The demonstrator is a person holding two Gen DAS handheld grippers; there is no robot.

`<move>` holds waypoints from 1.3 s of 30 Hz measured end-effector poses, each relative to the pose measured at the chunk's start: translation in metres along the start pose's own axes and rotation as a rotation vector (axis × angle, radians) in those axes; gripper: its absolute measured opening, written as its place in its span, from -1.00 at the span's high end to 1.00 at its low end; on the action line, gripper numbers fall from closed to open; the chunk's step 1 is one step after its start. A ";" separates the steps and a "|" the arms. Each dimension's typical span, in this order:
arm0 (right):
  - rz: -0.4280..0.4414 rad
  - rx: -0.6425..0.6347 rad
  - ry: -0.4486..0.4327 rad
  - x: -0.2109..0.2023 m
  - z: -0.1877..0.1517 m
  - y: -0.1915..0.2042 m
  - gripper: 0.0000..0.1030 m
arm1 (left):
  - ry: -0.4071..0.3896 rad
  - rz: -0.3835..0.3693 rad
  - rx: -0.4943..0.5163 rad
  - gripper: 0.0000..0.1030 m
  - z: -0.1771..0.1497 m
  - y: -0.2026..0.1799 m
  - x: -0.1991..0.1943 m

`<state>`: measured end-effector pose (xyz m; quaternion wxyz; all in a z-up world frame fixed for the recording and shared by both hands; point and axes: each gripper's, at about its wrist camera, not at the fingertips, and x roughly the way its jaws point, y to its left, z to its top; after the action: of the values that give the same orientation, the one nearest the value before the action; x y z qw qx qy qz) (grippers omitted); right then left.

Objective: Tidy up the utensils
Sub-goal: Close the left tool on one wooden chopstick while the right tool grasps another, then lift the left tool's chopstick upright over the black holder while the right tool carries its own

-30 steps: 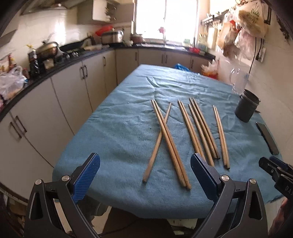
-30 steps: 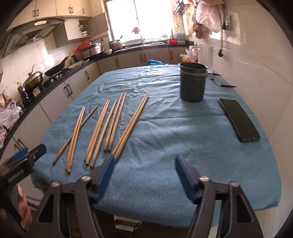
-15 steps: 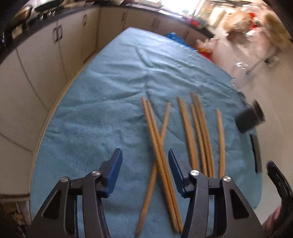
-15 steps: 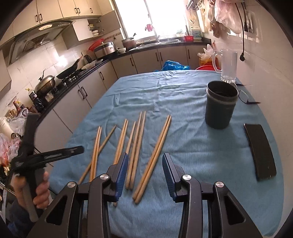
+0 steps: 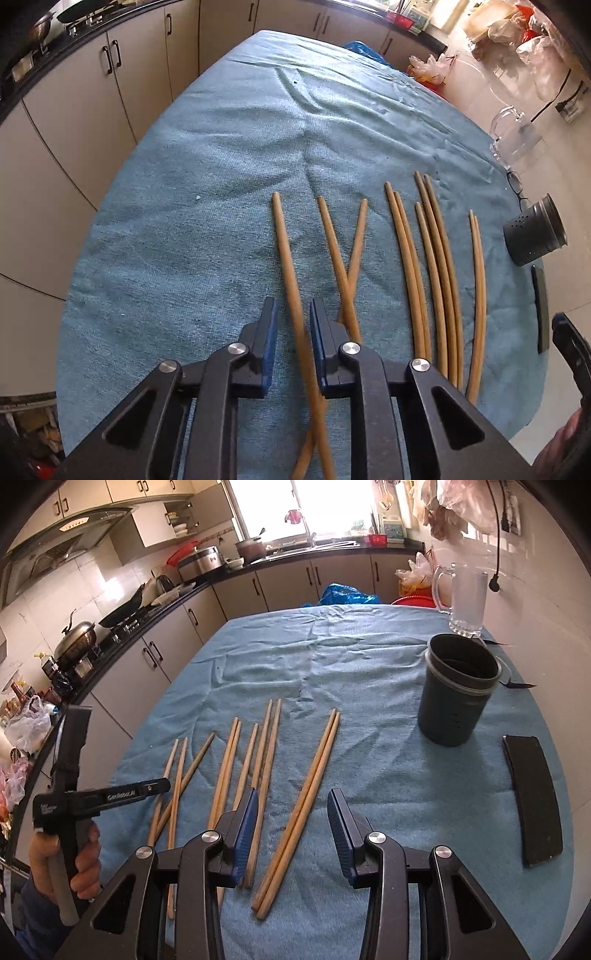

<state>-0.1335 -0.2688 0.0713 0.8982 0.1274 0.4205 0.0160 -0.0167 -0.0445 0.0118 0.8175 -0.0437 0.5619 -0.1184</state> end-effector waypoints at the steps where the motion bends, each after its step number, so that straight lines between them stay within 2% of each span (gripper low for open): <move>1: 0.001 -0.006 0.010 0.005 0.002 0.001 0.18 | 0.000 0.001 0.000 0.66 0.001 0.000 0.001; 7: 0.018 0.014 0.124 0.052 0.028 0.004 0.21 | -0.029 0.013 0.000 0.74 0.001 -0.003 0.001; 9: 0.005 0.001 0.154 0.070 0.036 0.008 0.33 | -0.035 0.018 -0.013 0.85 0.000 0.001 0.001; 12: -0.001 -0.019 0.206 0.096 0.045 0.015 0.50 | -0.028 -0.006 -0.033 0.87 0.002 0.006 0.001; 14: -0.031 -0.008 0.232 0.112 0.049 0.013 0.57 | -0.027 -0.017 -0.036 0.87 0.003 0.008 0.002; 16: -0.016 0.009 0.260 0.124 0.055 0.012 0.58 | -0.027 -0.024 -0.037 0.87 0.004 0.009 0.002; 26: -0.050 -0.029 0.296 0.157 0.069 0.021 0.58 | -0.025 -0.039 -0.028 0.87 0.011 0.010 0.005; 31: -0.112 -0.088 0.306 0.168 0.076 0.034 0.58 | -0.027 -0.011 -0.019 0.87 0.021 0.004 0.010; 33: -0.128 -0.103 0.300 0.169 0.077 0.036 0.83 | -0.031 -0.014 -0.021 0.87 0.024 0.003 0.011; 34: -0.128 -0.103 0.293 0.169 0.077 0.035 0.84 | -0.031 -0.030 -0.025 0.87 0.025 0.004 0.011; 37: -0.049 -0.016 0.267 0.159 0.078 0.022 0.86 | -0.036 -0.070 -0.044 0.87 0.025 0.008 0.008; 39: -0.014 0.009 0.218 0.140 0.078 0.018 0.86 | -0.060 -0.111 -0.056 0.87 0.024 0.011 -0.003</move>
<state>0.0174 -0.2491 0.0179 0.8465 0.1260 0.5168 0.0217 0.0063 -0.0343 0.0205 0.8248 -0.1011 0.5368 -0.1463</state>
